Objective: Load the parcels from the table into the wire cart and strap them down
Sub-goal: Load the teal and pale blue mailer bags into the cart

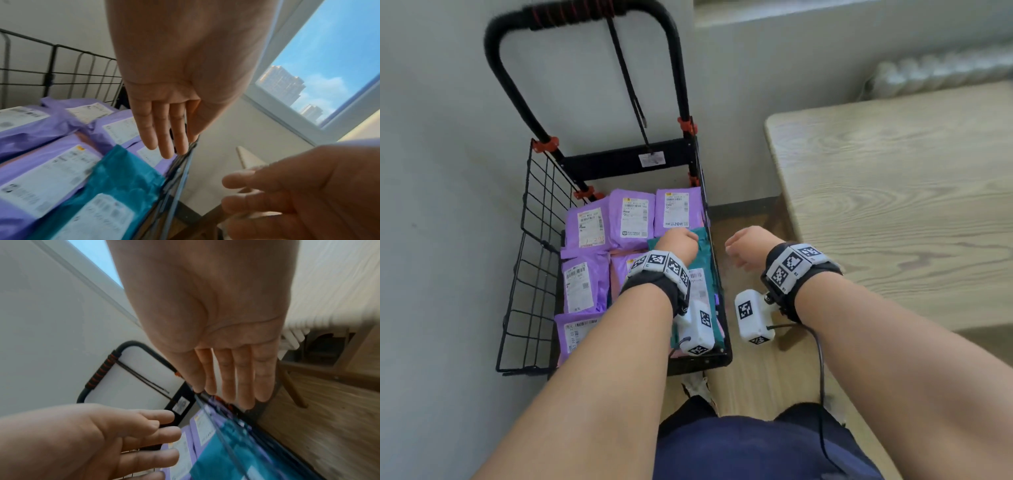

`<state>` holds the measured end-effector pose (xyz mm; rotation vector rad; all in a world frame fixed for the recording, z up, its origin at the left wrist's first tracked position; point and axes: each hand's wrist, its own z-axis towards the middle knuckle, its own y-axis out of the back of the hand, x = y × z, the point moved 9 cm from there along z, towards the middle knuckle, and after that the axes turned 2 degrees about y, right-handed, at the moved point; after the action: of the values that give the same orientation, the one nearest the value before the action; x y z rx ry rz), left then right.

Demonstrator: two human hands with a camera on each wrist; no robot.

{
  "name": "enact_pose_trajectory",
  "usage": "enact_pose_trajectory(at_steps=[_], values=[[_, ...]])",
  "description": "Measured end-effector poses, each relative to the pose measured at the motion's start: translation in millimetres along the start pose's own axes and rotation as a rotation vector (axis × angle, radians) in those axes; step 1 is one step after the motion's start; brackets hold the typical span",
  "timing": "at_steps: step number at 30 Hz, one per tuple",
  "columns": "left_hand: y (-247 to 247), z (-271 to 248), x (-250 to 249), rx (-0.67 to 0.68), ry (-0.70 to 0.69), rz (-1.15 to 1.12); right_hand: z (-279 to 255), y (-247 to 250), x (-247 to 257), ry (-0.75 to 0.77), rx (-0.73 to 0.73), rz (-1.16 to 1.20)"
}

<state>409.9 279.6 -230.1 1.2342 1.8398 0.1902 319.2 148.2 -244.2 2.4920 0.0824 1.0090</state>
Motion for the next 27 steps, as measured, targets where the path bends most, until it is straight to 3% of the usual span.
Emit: enact_pose_trajectory(at_steps=[6,10,17,22,27], values=[[-62,-38,-103,-0.039,-0.130,-0.012,-38,126,-59,-0.005,-0.113,0.040],[-156,-70,-172,0.042,-0.208,0.038,-85,232,-134,-0.050,-0.262,-0.028],[-304,-128,-287,0.160,-0.351,0.094,-169,381,-249,-0.088,-0.454,0.067],[-379,-158,-354,0.211,-0.440,0.159,-207,452,-314,-0.167,-0.581,0.128],[-439,-162,-404,0.268,-0.485,0.233,-210,502,-359,-0.230,-0.620,0.173]])
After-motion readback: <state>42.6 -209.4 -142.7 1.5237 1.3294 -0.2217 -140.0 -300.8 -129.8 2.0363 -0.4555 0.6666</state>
